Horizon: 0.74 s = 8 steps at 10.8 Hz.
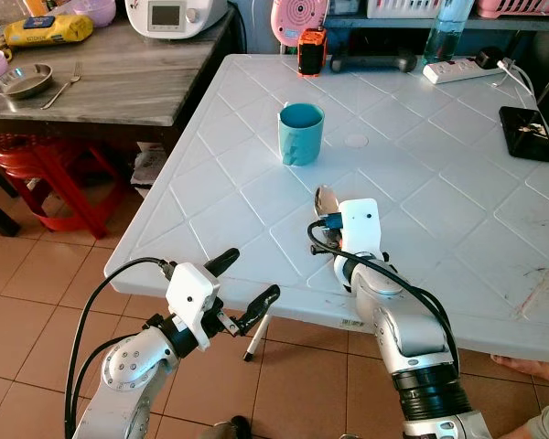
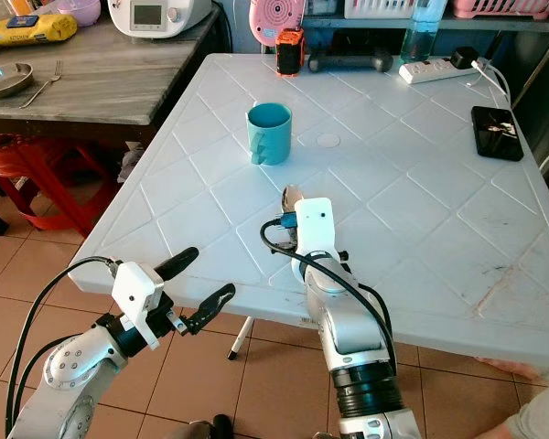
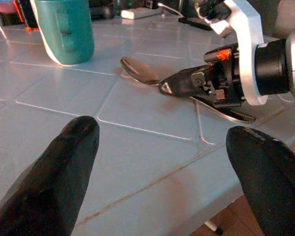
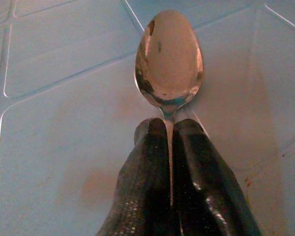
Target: Setting the table
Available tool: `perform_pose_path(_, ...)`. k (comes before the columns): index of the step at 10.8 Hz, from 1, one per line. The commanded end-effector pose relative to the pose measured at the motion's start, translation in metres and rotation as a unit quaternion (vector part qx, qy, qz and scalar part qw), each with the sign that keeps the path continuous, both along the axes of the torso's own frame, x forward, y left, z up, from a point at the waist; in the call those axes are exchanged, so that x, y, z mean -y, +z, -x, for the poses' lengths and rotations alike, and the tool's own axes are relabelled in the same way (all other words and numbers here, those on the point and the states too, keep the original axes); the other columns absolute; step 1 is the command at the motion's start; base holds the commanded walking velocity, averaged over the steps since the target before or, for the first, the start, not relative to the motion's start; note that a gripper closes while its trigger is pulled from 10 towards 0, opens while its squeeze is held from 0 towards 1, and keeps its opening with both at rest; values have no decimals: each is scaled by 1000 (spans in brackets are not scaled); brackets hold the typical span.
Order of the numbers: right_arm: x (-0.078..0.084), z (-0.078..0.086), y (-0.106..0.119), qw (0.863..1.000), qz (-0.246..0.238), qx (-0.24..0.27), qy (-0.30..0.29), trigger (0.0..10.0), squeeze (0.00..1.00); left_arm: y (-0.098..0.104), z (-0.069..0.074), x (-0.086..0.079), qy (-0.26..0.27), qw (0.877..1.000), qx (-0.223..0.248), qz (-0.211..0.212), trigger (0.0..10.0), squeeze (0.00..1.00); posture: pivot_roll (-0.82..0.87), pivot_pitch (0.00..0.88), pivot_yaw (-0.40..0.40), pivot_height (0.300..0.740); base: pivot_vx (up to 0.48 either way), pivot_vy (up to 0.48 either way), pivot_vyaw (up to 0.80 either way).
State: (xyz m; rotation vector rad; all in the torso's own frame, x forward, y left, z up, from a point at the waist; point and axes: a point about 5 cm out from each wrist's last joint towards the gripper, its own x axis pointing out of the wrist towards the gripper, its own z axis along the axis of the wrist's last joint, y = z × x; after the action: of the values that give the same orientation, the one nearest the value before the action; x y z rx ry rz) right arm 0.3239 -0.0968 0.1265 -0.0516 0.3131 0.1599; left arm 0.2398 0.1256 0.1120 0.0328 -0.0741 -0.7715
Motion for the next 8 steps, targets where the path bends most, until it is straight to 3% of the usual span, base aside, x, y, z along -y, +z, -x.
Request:
perform_pose_path(1,10,10,-34,997,22,-76,-11,0,0,3,1,-1,-3,1000,4,-8,10000,0,-15,162,84,740,0,0,0)
perform_pose_path(8,13,7,-18,998,52,-18,5,0,0,4,0,0,-4,1000,10,-6,10000,0,-20,157,81,740,0,0,0)
